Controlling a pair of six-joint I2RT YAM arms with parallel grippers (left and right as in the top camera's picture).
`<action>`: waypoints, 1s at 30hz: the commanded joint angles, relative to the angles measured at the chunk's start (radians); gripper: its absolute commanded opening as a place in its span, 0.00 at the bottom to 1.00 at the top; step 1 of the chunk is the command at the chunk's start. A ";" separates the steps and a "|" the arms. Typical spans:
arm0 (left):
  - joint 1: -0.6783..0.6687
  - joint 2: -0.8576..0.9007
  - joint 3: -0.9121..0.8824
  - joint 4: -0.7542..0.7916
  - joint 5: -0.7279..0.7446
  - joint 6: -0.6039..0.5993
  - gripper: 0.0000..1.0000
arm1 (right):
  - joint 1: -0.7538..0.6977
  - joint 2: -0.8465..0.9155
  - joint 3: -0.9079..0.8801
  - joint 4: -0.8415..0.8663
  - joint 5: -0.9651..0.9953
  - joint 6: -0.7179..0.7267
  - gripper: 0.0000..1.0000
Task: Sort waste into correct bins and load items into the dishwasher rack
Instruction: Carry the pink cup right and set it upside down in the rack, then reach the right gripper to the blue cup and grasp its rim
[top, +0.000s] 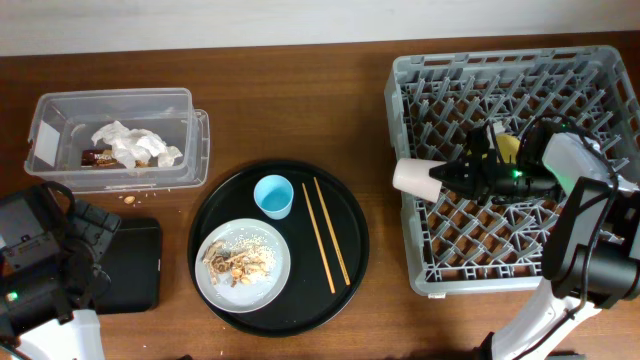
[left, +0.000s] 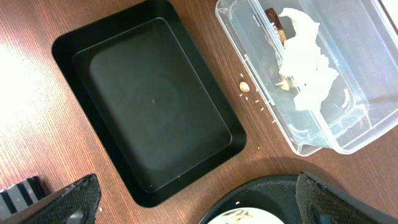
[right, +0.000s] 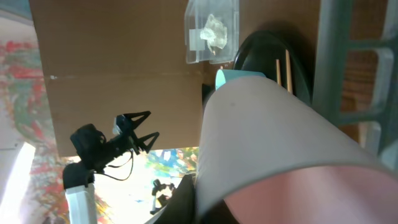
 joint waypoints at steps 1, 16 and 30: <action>0.006 -0.004 0.002 -0.001 -0.001 -0.002 0.99 | 0.003 0.013 -0.017 0.000 0.083 0.006 0.16; 0.005 -0.004 0.002 -0.001 -0.001 -0.002 0.99 | -0.154 -0.068 0.021 -0.097 0.281 0.038 0.47; 0.006 -0.004 0.002 -0.001 -0.001 -0.002 0.99 | -0.148 -0.479 0.026 0.055 0.675 0.476 0.46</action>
